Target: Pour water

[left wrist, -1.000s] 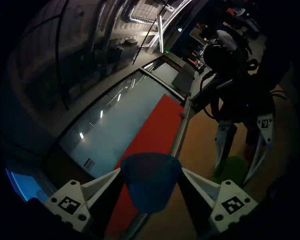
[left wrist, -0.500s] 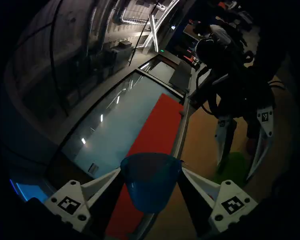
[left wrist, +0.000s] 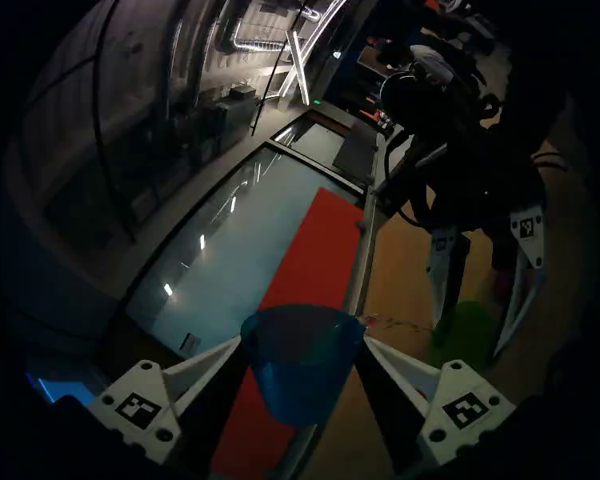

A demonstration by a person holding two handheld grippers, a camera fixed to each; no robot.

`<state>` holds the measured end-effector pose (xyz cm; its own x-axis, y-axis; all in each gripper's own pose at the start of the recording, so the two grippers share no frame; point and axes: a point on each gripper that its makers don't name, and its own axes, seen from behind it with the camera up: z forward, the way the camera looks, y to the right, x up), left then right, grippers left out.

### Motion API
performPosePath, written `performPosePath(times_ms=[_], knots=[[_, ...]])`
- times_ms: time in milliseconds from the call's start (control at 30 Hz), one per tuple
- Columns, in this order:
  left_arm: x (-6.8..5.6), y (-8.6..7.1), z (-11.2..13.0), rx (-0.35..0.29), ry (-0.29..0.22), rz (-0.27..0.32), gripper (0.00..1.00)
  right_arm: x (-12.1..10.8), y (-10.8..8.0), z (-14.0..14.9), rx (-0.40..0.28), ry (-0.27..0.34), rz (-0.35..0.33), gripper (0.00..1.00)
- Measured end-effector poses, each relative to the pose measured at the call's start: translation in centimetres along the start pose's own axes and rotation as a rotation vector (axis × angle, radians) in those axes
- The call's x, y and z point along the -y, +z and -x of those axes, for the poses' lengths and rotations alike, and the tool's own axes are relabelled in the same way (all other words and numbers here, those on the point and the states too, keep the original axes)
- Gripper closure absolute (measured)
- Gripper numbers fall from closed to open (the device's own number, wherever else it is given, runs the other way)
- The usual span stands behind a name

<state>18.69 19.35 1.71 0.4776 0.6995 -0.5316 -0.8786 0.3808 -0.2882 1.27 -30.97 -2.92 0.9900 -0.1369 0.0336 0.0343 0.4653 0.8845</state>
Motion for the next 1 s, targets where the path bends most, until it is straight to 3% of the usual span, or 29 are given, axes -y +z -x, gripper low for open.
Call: performPosePath(times_ms=[1000], knots=[[0.12, 0.22, -0.9, -0.003, 0.107, -0.001, 0.14, -0.08, -0.2, -0.54, -0.007, -0.004, 0.005, 0.1]])
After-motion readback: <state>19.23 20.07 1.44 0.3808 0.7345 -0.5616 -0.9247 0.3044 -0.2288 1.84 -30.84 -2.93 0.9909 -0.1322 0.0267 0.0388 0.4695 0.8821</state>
